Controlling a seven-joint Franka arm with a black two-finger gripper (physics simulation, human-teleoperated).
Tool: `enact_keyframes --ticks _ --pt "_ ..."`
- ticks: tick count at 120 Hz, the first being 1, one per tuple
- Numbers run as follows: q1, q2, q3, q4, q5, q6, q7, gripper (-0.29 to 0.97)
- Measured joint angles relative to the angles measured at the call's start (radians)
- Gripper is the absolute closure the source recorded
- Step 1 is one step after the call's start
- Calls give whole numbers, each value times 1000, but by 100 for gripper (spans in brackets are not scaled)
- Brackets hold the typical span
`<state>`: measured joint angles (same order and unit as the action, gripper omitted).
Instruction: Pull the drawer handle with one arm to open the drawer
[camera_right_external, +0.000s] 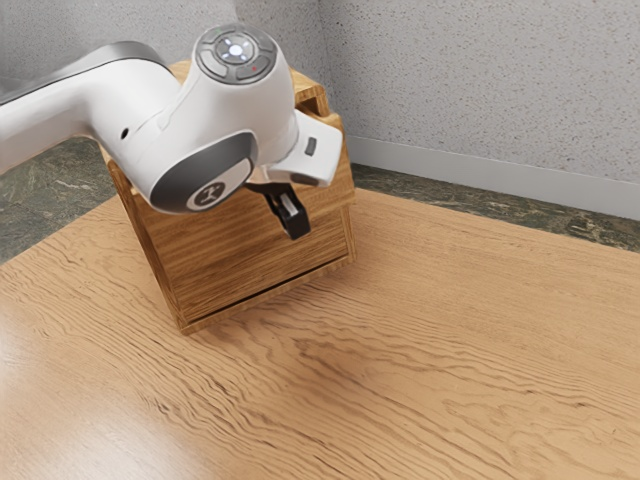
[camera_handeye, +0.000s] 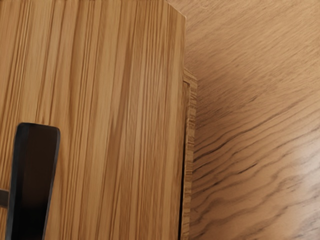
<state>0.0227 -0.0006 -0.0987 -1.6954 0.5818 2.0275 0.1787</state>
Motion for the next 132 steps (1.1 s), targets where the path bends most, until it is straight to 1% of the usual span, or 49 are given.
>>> enact_keyframes --ticks 58,68,95,132 --pt "36 -25 -39 -21 0 -12 -12 0" --pt "26 -38 -40 -36 1 -14 -15 2" --pt "4 -73 -61 -77 0 -17 -21 0" --pt "4 -125 -96 -131 -2 -22 -35 -1"
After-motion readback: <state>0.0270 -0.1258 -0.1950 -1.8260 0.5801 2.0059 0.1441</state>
